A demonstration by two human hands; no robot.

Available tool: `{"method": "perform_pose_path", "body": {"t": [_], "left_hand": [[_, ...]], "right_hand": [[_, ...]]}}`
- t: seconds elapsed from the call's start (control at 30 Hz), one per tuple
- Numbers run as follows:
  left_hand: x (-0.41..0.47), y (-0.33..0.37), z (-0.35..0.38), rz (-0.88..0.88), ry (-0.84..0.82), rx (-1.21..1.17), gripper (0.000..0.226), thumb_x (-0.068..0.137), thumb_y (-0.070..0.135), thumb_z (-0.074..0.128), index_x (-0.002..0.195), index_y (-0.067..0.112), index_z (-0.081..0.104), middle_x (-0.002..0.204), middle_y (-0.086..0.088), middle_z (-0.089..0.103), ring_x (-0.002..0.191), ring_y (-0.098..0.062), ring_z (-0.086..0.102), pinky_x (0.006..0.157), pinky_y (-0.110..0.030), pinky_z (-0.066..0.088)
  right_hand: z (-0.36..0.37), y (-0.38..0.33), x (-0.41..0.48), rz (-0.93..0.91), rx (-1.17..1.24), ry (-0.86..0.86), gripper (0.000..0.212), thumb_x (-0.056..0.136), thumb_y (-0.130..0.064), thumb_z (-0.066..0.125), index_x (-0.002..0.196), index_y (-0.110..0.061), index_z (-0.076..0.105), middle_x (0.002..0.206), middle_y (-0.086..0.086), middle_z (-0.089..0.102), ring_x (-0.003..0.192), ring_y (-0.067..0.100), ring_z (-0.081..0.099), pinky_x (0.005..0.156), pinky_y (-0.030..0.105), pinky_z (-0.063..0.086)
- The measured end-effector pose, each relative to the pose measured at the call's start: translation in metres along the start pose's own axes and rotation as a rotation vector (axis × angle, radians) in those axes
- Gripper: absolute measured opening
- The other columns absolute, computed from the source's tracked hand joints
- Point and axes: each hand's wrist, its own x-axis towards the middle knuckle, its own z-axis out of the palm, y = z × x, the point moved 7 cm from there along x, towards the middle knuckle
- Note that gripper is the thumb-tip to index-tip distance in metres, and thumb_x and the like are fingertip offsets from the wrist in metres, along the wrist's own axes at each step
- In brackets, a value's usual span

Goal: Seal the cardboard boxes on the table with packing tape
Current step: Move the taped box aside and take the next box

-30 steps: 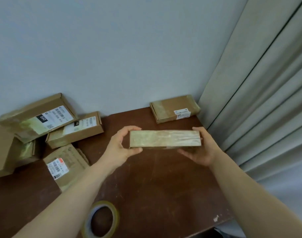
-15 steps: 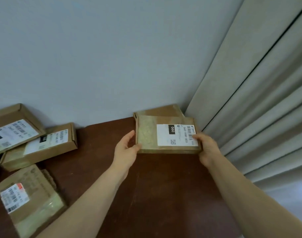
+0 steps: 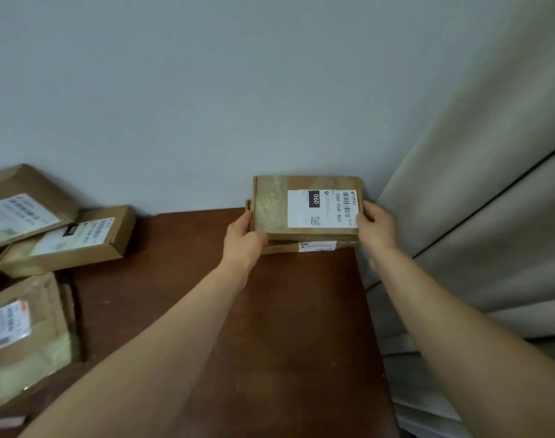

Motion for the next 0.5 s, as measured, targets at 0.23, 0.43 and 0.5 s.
{"method": "perform_pose_path", "body": {"t": [0.23,0.43,0.5], "left_hand": [[-0.014,-0.01,0.004,-0.071,-0.026,0.051,0.072,0.078,-0.01,0.049,0.145,0.013,0.037,0.14,0.001,0.047,0.127,-0.014,0.041,0.095,-0.021,0.035],[-0.028,-0.01,-0.037,-0.091,-0.001,0.018,0.067,0.083,0.003,0.055,0.146,0.015,0.035,0.149,-0.004,0.038,0.133,-0.024,0.041,0.112,-0.041,0.034],[-0.039,-0.006,-0.058,-0.063,-0.025,0.024,0.061,0.085,0.005,0.056,0.143,0.012,0.039,0.146,-0.007,0.042,0.131,-0.023,0.043,0.111,-0.04,0.036]], "right_hand": [[0.003,0.005,0.0,0.015,-0.199,0.004,0.035,0.095,0.0,0.041,0.125,-0.004,0.058,0.125,0.015,0.061,0.113,0.032,0.059,0.096,0.044,0.049],[0.011,-0.045,-0.063,-0.148,-0.396,0.145,0.04,0.092,-0.004,0.047,0.132,-0.007,0.053,0.133,0.015,0.052,0.125,0.032,0.046,0.107,0.04,0.036],[0.032,-0.058,-0.093,-0.17,-0.345,0.108,0.042,0.093,-0.003,0.046,0.135,-0.007,0.049,0.136,0.013,0.05,0.126,0.029,0.046,0.108,0.04,0.036]]}}
